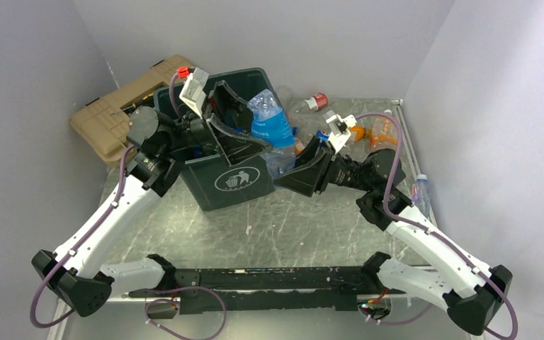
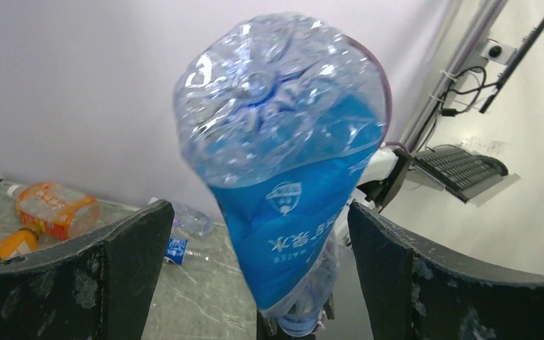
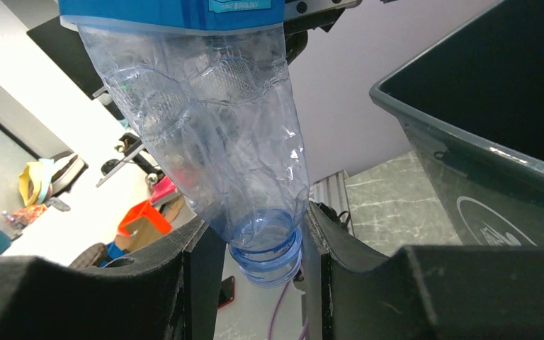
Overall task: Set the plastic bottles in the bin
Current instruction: Pick up the plastic bottle at the center of the board.
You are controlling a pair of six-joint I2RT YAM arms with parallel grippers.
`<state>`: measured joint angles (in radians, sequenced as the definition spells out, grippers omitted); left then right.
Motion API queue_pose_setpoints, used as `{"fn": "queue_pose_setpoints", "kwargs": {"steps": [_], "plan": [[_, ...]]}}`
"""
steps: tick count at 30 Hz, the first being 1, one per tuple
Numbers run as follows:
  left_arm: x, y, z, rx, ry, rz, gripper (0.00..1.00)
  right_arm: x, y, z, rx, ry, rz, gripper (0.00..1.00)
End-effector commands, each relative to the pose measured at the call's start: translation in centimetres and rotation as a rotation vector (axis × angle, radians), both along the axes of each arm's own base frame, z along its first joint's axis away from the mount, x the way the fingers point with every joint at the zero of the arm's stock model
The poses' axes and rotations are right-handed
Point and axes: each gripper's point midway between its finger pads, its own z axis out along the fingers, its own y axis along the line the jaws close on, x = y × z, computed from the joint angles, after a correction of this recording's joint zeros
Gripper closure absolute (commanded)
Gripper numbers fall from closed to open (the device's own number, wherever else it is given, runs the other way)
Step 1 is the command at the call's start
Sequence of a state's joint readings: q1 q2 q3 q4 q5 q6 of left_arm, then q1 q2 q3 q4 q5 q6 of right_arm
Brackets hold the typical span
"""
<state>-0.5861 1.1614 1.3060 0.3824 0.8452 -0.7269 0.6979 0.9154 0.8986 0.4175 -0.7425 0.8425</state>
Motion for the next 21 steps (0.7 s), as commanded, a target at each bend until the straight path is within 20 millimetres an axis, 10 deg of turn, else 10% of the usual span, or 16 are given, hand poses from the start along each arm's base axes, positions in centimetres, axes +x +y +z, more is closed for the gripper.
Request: {"fn": "queue_pose_setpoints", "kwargs": {"steps": [1, 13, 18, 21], "plan": [[-2.9, 0.7, 1.9, -0.041, -0.120, -0.080, 0.03, -1.0, -0.1, 2.5, 0.064, -0.082, 0.025, 1.00], [-4.2, 0.8, 1.3, -0.042, -0.107, -0.123, 0.55, -0.7, 1.2, 1.4, 0.044, -0.048, 0.055, 1.00], [-4.5, 1.1, 1.3, -0.038, -0.106, -0.120, 0.93, -1.2, 1.1, 1.5, 0.027, -0.063, 0.061, 1.00], [-4.7, 1.4, 1.5, -0.040, -0.113, -0.092, 1.00, -1.5, 0.5, 1.8, 0.027, -0.082, 0.038, 0.72]]}}
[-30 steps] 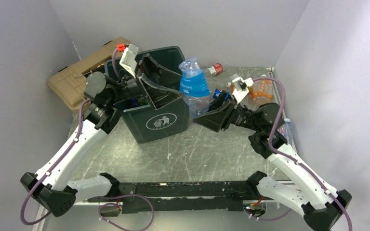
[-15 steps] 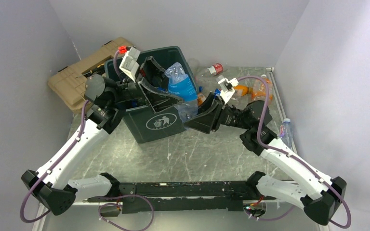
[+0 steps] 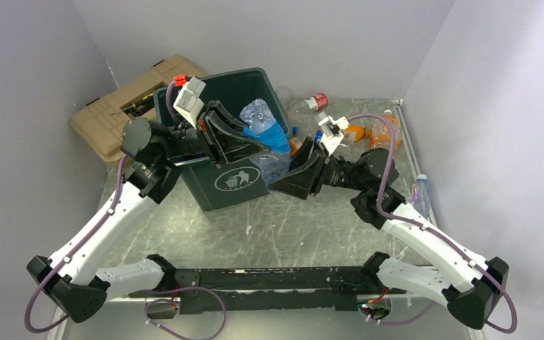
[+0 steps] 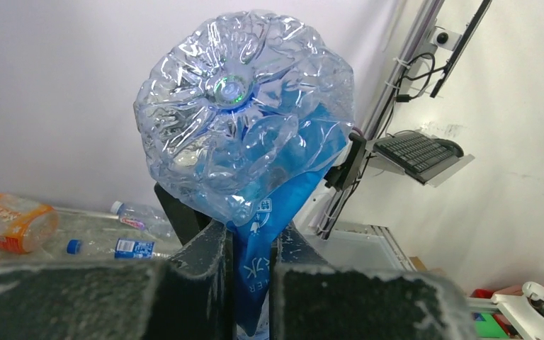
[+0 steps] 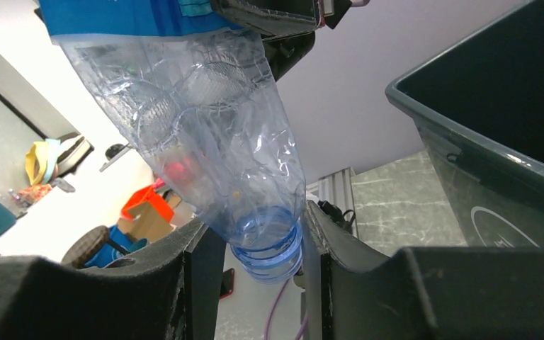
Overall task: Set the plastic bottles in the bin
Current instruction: Pick up the plastic bottle at the center of the board, then place the plastic bottle in the trash bin.
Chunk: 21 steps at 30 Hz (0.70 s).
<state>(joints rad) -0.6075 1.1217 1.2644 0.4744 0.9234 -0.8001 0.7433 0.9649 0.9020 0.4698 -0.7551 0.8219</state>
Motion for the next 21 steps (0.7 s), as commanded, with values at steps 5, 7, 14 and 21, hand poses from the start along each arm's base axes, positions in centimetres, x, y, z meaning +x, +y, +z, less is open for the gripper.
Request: {"fn": "queue_pose_setpoints", "kwargs": {"steps": [5, 7, 14, 21], "plan": [[-1.3, 1.6, 1.5, -0.047, -0.090, 0.077, 1.00, -1.7, -2.1, 3.2, 0.035, -0.087, -0.048, 0.14], [-1.0, 1.8, 1.6, -0.055, -0.089, 0.115, 1.00, -1.7, -2.5, 3.2, 0.018, -0.089, -0.072, 0.01], [0.8, 3.9, 2.2, -0.070, -0.095, 0.343, 1.00, -0.8, -5.4, 3.0, -0.062, -0.143, -0.284, 0.00], [4.4, 7.2, 3.3, -0.046, -0.074, 0.663, 1.00, 1.2, -8.5, 0.9, -0.148, -0.138, -0.513, 0.00]]}}
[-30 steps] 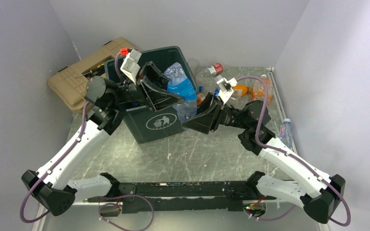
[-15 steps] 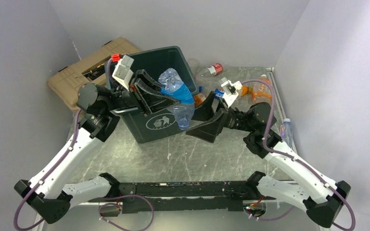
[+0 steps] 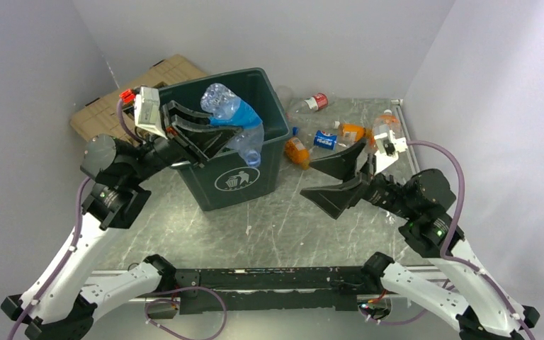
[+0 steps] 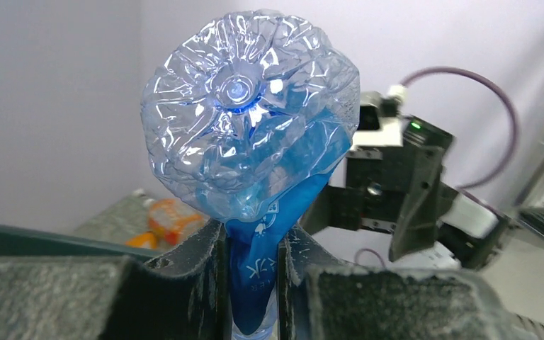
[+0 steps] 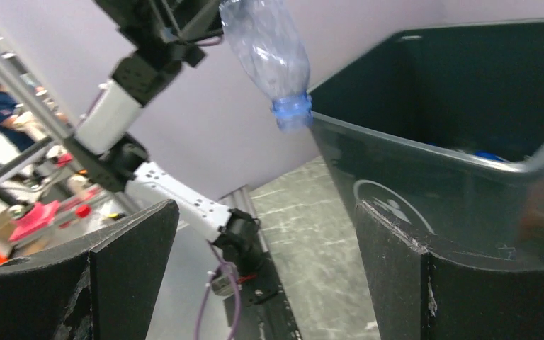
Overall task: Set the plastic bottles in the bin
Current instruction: Place the plastic bottle in the trash bin.
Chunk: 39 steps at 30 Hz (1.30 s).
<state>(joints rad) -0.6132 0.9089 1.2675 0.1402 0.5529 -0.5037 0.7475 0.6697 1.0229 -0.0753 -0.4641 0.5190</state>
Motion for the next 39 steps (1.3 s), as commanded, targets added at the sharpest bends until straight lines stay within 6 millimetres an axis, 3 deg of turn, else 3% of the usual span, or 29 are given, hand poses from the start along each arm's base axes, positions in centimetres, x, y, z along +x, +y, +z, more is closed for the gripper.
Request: {"fn": "queue_pose_setpoints", "kwargs": {"steps": [1, 8, 14, 19, 24, 29, 35, 39], "plan": [[3.2, 2.9, 1.2, 0.007, 0.004, 0.273, 1.00, 1.9, -2.1, -1.7, -0.072, -0.009, -0.174, 0.00], [5.9, 5.6, 2.5, 0.035, -0.024, 0.505, 1.00, 4.1, -4.0, -5.4, -0.149, 0.049, -0.345, 0.00], [10.4, 5.5, 3.4, 0.129, -0.050, 0.655, 1.00, 6.2, -3.6, -10.6, -0.279, 0.157, -0.403, 0.00], [13.5, 6.1, 4.1, 0.154, -0.039, 0.781, 1.00, 8.5, -5.1, -13.9, -0.328, 0.226, -0.552, 0.00], [17.3, 6.1, 2.2, 0.247, 0.024, 0.898, 1.00, 10.1, -6.9, -18.0, -0.372, 0.331, -0.705, 0.01], [19.3, 5.8, 0.6, 0.263, 0.064, 0.920, 1.00, 10.6, -7.9, -21.5, -0.381, 0.414, -0.786, 0.00], [22.4, 6.9, -0.8, 0.239, 0.153, 0.906, 1.00, 11.0, -8.5, -24.2, -0.386, 0.471, -0.841, 0.00], [23.4, 8.3, -0.3, 0.194, 0.168, 0.908, 1.00, 11.2, -9.3, -25.3, -0.396, 0.491, -0.892, 0.00]]}}
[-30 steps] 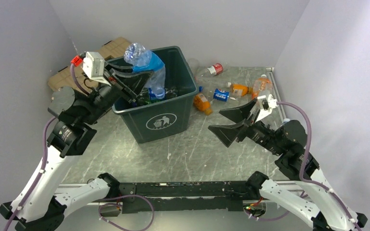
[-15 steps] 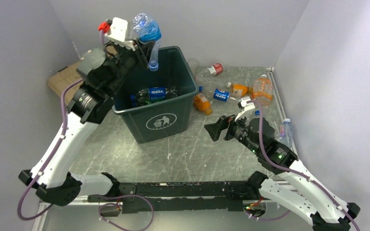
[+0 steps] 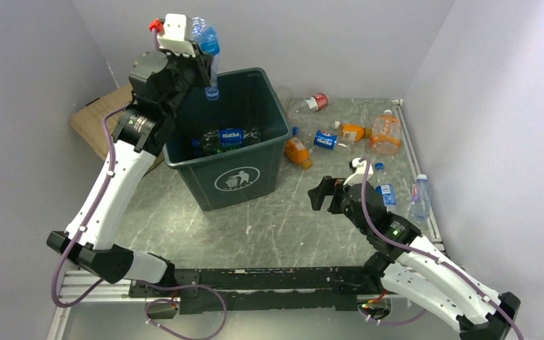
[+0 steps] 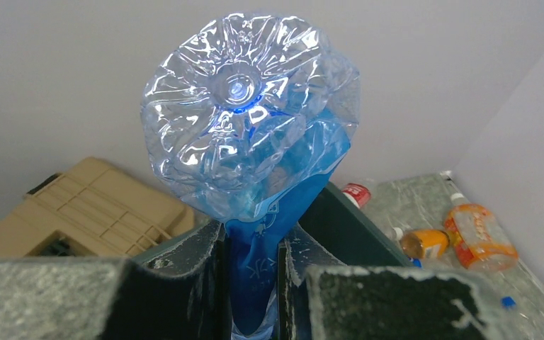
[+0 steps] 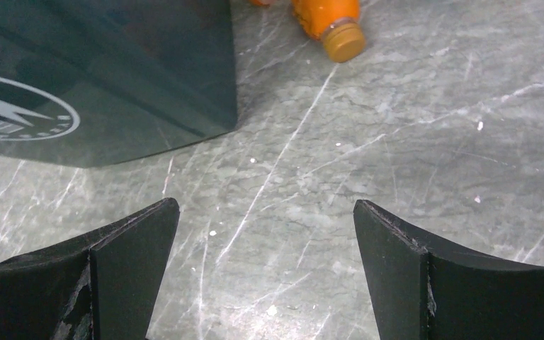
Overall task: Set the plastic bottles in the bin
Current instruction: Place the plastic bottle in the trash bin.
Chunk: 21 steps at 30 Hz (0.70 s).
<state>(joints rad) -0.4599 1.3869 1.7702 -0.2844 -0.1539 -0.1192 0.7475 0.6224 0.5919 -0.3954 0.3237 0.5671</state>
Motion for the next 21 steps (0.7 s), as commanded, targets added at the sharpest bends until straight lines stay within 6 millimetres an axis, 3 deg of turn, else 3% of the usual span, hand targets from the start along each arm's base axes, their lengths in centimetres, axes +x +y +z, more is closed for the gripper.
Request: {"fn": "queue_pose_setpoints", "kwargs": {"steps": [1, 5, 12, 17, 21], "plan": [[-0.1, 1.0, 3.0, -0.094, -0.060, -0.021, 1.00, 1.1, -1.2, 0.4, 0.029, -0.030, -0.113, 0.00], [-0.2, 1.9, 3.8, -0.118, -0.097, -0.008, 1.00, 1.2, -2.2, -0.6, 0.018, -0.008, -0.183, 0.01], [0.1, 2.8, 2.3, -0.103, -0.072, -0.016, 1.00, 0.8, -2.6, -1.8, 0.036, 0.084, -0.250, 0.01], [1.8, 1.7, 0.5, -0.137, 0.003, -0.057, 1.00, 0.0, -2.4, -3.6, 0.071, 0.141, -0.254, 0.01], [3.0, 0.8, -0.5, -0.167, 0.048, -0.085, 1.00, -0.5, -1.6, -4.0, 0.093, 0.130, -0.185, 0.01]]}}
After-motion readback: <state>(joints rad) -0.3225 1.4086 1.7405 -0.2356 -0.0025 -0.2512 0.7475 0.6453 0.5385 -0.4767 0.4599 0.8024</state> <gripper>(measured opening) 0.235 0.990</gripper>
